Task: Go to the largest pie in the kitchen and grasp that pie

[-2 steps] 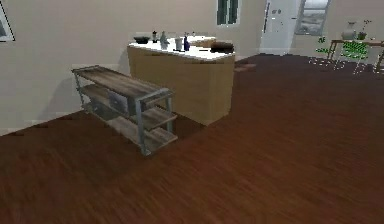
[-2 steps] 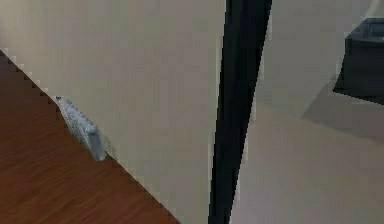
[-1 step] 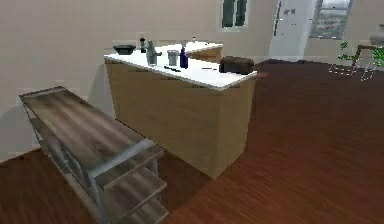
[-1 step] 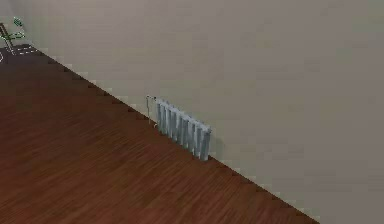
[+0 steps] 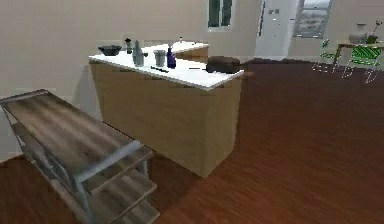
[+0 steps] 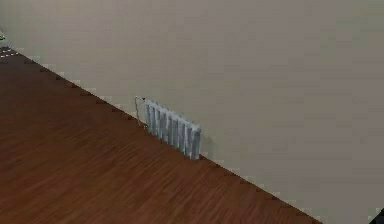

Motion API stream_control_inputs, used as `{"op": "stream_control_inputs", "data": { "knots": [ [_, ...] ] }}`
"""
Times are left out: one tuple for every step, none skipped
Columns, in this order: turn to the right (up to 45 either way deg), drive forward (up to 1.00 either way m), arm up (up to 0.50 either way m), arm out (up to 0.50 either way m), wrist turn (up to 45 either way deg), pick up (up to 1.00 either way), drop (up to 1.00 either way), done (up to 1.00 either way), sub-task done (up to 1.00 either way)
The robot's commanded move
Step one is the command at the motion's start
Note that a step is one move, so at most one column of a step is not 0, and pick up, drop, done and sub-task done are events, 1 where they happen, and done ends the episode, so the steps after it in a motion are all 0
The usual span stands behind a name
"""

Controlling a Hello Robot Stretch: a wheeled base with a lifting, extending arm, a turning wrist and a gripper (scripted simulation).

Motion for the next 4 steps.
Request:
{"op": "stream_control_inputs", "data": {
  "knots": [
    [0.0, 1.0, 0.0, 0.0, 0.0, 0.0, 0.0, 0.0, 0.0],
    [-3.0, 0.0, 0.0, 0.0, 0.0, 0.0, 0.0, 0.0, 0.0],
    [0.0, 0.15, 0.0, 0.0, 0.0, 0.0, 0.0, 0.0, 0.0],
    [-39.0, 0.0, 0.0, 0.0, 0.0, 0.0, 0.0, 0.0, 0.0]
  ]
}}
